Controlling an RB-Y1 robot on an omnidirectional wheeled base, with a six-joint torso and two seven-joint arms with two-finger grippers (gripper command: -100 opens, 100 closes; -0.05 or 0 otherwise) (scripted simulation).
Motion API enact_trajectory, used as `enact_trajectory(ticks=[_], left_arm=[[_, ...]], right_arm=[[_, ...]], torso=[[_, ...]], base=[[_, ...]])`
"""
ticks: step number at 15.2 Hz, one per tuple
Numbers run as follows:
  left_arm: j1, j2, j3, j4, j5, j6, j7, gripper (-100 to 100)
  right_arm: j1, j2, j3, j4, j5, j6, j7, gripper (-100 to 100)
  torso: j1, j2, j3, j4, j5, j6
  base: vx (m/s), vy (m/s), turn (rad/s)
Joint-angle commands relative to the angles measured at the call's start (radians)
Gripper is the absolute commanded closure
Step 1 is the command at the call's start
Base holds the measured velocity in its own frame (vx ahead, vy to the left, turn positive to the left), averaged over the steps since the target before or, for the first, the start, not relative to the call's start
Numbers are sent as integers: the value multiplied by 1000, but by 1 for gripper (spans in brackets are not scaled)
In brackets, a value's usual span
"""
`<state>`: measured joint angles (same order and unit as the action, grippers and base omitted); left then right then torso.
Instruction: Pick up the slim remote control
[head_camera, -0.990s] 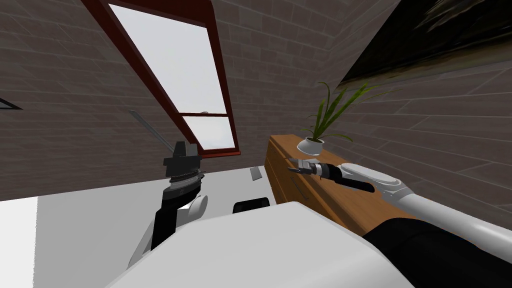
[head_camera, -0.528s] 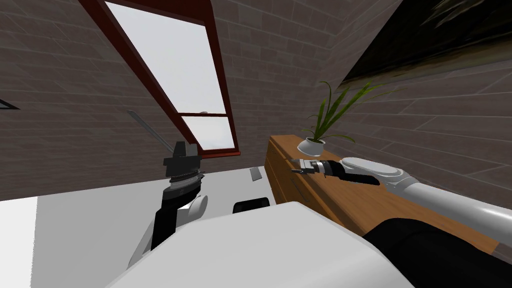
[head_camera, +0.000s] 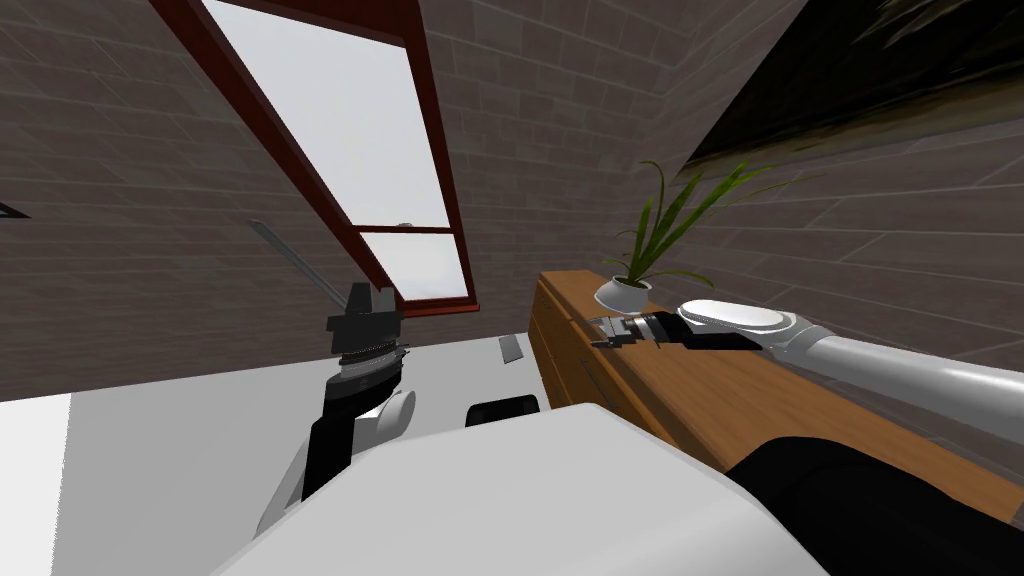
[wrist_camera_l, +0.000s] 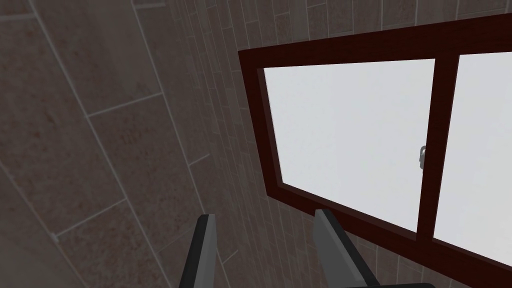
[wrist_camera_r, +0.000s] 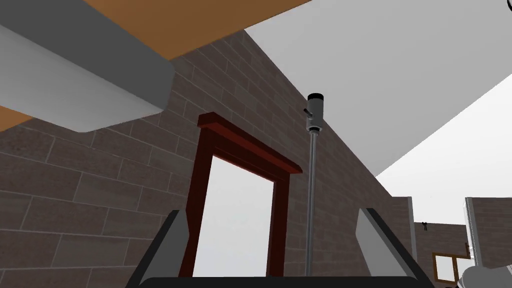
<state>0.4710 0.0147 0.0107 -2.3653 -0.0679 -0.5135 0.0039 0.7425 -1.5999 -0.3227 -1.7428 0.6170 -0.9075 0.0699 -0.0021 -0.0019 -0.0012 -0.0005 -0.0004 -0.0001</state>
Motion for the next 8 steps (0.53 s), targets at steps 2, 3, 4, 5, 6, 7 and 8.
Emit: enact_trajectory(ticks=[2, 3, 4, 5, 6, 7, 8], left_arm=[[0, 0, 0, 0, 0, 0, 0, 0], [0, 0, 0, 0, 0, 0, 0, 0], [0, 0, 0, 0, 0, 0, 0, 0], [0, 0, 0, 0, 0, 0, 0, 0], [0, 0, 0, 0, 0, 0, 0, 0], [0, 0, 0, 0, 0, 0, 0, 0], [0, 0, 0, 0, 0, 0, 0, 0]], right_arm=[[11, -71, -6, 16, 18, -8, -4, -100], [26, -93, -13, 38, 43, -20, -7, -100], [26, -118, -13, 38, 43, -20, -7, -100], [26, -135, -13, 38, 43, -20, -7, -100], [42, -164, -20, 59, 67, -31, -9, -100], [42, -186, -20, 59, 67, -31, -9, -100], [42, -197, -20, 59, 67, -31, -9, -100]], torso=[[0, 0, 0, 0, 0, 0], [0, 0, 0, 0, 0, 0], [0, 0, 0, 0, 0, 0], [0, 0, 0, 0, 0, 0], [0, 0, 0, 0, 0, 0], [0, 0, 0, 0, 0, 0], [0, 0, 0, 0, 0, 0]], base=[[18, -31, 1], [21, -37, -2], [21, -41, 0], [13, -28, 3], [17, -31, -2], [20, -38, -5], [12, -29, 0]])
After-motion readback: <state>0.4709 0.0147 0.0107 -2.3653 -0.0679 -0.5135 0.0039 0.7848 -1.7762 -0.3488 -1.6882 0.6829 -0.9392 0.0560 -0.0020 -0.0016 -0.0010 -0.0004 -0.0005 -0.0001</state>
